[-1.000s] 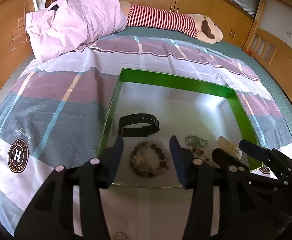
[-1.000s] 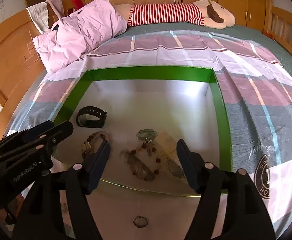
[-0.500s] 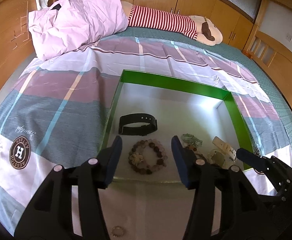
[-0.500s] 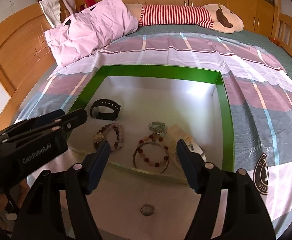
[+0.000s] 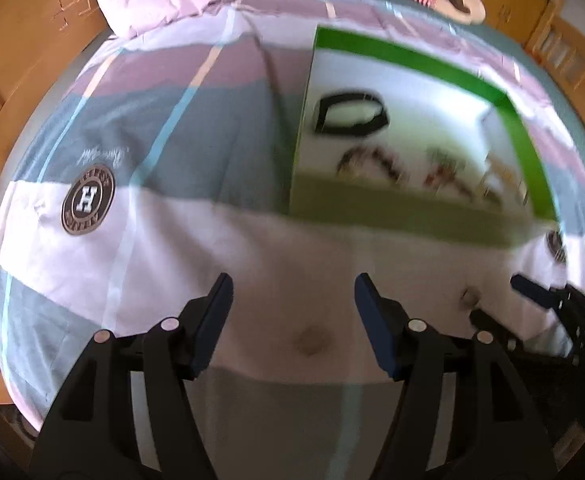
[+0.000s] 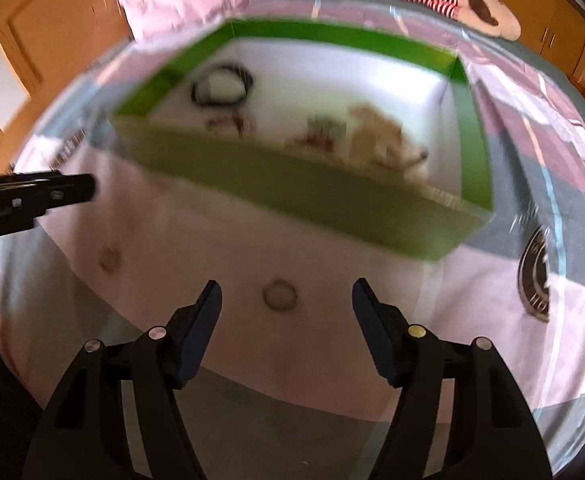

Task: Organize jewelry
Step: 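Grasp the gold beaded ring with the left tool while the right tool grasps the small dark ring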

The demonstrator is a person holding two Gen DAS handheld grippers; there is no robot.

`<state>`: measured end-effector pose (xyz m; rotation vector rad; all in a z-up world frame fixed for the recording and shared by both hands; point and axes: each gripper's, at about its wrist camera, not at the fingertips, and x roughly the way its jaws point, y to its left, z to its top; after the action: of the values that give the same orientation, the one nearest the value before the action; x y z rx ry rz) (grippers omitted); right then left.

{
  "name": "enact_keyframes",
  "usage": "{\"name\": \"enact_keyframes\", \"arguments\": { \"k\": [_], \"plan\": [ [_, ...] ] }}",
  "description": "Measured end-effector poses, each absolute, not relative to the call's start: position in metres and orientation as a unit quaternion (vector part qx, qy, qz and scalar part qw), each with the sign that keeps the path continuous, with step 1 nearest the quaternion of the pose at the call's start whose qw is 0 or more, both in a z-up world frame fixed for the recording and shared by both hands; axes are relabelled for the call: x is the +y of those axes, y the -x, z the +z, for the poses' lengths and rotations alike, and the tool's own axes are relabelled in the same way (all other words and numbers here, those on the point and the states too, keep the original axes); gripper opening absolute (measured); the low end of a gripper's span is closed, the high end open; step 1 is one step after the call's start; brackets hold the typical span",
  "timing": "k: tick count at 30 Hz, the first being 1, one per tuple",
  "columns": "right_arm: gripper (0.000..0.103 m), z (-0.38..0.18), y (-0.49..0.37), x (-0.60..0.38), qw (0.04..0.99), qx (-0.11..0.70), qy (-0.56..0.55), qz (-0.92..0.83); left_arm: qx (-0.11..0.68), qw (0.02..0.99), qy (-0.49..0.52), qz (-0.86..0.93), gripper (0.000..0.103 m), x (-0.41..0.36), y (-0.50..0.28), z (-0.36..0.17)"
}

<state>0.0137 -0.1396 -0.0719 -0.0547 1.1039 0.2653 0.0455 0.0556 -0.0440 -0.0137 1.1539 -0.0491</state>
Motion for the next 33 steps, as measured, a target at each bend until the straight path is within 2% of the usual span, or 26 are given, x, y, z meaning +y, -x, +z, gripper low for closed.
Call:
{"name": "enact_keyframes", "arguments": {
  "k": [6,8,9,18,21,23,24,26,27,28,33],
  "plan": [
    [0.067,-0.083,-0.018,-0.132,0.835,0.536,0.037,0.120,0.573,0.817,-0.029,-0.058,0.067,0.053,-0.025,-0.069],
    [0.046,-0.087,-0.020,-0.127,0.830,0.541,0.044,0.126,0.578,0.812,-0.042,-0.062,0.067,0.048,-0.022,-0.077],
    [0.043,-0.091,-0.023,-0.125,0.826,0.547,0.048,0.129,0.580,0.810,-0.048,-0.064,0.067,0.047,-0.021,-0.080],
    [0.042,-0.097,-0.025,-0.117,0.826,0.546,0.064,0.125,0.594,0.799,-0.063,-0.071,0.070,0.038,-0.016,-0.089],
    [0.042,-0.098,-0.023,-0.113,0.826,0.544,0.074,0.123,0.604,0.793,-0.067,-0.057,0.061,0.037,-0.017,-0.100],
    [0.039,-0.098,-0.023,-0.112,0.825,0.546,0.075,0.124,0.598,0.797,-0.066,-0.056,0.059,0.036,-0.017,-0.100],
    [0.037,-0.097,-0.023,-0.112,0.825,0.546,0.074,0.126,0.594,0.799,-0.068,-0.057,0.052,0.035,-0.017,-0.099],
    [0.021,-0.097,-0.023,-0.110,0.823,0.547,0.073,0.133,0.591,0.802,-0.066,-0.060,0.036,0.034,-0.016,-0.097],
    [0.020,-0.096,-0.023,-0.109,0.823,0.547,0.075,0.135,0.589,0.803,-0.065,-0.060,0.026,0.033,-0.015,-0.095],
    [0.020,-0.096,-0.022,-0.108,0.823,0.545,0.079,0.135,0.588,0.804,-0.065,-0.061,0.021,0.033,-0.015,-0.094],
    [0.020,-0.094,-0.021,-0.112,0.823,0.546,0.072,0.137,0.585,0.806,-0.052,-0.069,0.021,0.035,-0.014,-0.087]
  ]
}}
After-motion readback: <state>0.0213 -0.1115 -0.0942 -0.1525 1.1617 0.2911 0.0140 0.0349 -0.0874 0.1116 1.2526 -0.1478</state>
